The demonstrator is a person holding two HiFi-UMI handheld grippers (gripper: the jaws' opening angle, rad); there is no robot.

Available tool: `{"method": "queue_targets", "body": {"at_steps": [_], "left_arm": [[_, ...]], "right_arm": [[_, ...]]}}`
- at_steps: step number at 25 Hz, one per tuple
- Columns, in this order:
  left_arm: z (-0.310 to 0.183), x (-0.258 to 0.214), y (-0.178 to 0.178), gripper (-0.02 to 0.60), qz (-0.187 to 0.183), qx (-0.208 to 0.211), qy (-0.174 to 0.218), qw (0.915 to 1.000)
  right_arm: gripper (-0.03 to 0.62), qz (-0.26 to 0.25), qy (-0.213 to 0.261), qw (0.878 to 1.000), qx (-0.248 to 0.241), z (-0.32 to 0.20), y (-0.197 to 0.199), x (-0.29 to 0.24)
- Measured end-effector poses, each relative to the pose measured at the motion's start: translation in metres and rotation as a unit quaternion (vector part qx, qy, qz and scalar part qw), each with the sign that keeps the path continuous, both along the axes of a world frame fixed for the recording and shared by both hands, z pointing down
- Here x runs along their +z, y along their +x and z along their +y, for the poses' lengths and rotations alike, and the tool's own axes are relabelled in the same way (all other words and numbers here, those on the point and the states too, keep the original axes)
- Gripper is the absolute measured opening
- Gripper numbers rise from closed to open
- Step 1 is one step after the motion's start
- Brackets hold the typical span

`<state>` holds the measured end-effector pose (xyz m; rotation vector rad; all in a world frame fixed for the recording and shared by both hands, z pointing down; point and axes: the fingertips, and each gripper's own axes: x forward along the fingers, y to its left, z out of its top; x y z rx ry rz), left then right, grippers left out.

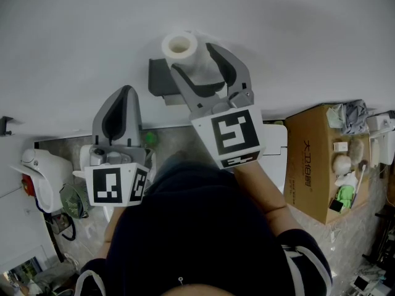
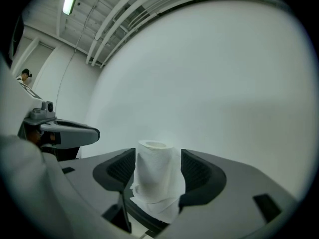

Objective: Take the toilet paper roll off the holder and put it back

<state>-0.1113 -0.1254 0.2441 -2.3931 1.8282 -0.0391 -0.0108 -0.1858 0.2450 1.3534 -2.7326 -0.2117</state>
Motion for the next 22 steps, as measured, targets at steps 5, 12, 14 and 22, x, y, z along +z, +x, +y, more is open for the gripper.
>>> {"method": "queue_targets", "body": {"at_steps": [5, 12, 14, 22], "left_arm": [[-0.001, 0.001, 0.011, 0.002, -0.003, 0.007, -0.001, 1.0], [-0.002, 0.0, 0.028, 0.002, -0.004, 0.019, -0.001, 0.9998], [-0.004, -0.001, 0.033, 0.002, -0.005, 0.025, 0.0, 0.9997], [-0.005, 0.0, 0.053, 0.002, -0.005, 0.044, 0.002, 0.999]], "right_arm": [[0.28, -0.014, 0.012, 1.0, 0.009, 0.005, 0.015, -0.007], [0.112, -0.034, 0.026, 0.998, 0.039, 0.009, 0.042, -0.013], [0.06, -0.04, 0.029, 0.998, 0.049, 0.01, 0.05, -0.014], [0.017, -0.068, 0.041, 0.994, 0.081, 0.021, 0.084, -0.012]]}}
